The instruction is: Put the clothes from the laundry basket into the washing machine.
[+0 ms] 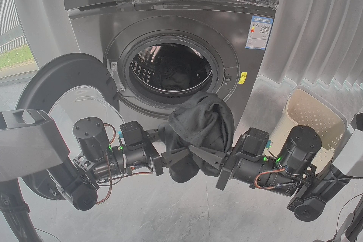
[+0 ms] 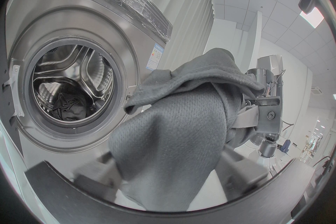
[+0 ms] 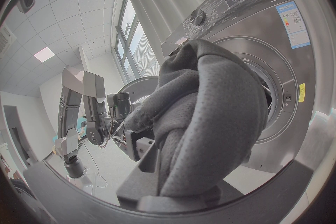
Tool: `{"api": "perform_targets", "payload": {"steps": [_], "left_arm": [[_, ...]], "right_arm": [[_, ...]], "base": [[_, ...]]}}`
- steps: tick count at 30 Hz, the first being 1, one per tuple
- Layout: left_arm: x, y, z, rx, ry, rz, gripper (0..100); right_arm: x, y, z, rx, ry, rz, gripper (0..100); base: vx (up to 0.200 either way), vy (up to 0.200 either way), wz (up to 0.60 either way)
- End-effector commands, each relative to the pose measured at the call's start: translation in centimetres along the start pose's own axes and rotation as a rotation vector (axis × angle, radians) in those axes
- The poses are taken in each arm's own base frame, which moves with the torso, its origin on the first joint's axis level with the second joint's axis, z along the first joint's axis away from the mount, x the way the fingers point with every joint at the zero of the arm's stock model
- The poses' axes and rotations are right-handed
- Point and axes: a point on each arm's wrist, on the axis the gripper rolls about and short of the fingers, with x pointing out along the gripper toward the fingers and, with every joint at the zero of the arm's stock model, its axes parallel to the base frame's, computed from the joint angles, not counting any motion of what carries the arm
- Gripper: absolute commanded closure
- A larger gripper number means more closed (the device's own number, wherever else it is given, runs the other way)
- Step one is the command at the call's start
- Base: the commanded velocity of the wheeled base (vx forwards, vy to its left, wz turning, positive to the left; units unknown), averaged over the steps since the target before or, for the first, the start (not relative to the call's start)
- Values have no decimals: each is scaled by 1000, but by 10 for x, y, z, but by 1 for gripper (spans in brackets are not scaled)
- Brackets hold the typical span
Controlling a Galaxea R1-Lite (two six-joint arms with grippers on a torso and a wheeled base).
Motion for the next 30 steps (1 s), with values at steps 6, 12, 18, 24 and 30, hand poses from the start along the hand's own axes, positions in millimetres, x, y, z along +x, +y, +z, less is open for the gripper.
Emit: {"api": "perform_targets", "payload": {"steps": [6,12,18,24,30], "left_arm": [[-2,1,1,4,-6,6,100],[-4,-1,8,14,-21,6,100],[-6,-1,9,15,-23,26,100],[-11,0,5,5,-11,95,100],[-14,-2,11,12,-26,120,100]], "right_arm": [[1,-3,-2,1,7,-10,100],[0,-5,-2,-2,6,-17,100],[-2,-6,-3,1,14,-23,0],[-17,-23,-10,10,50,-128,0],[-43,-39,-18,32,115,-227,0]], "base": [[0,0,0],[0,0,0],[0,0,0],[0,0,0],[0,0,0]]}}
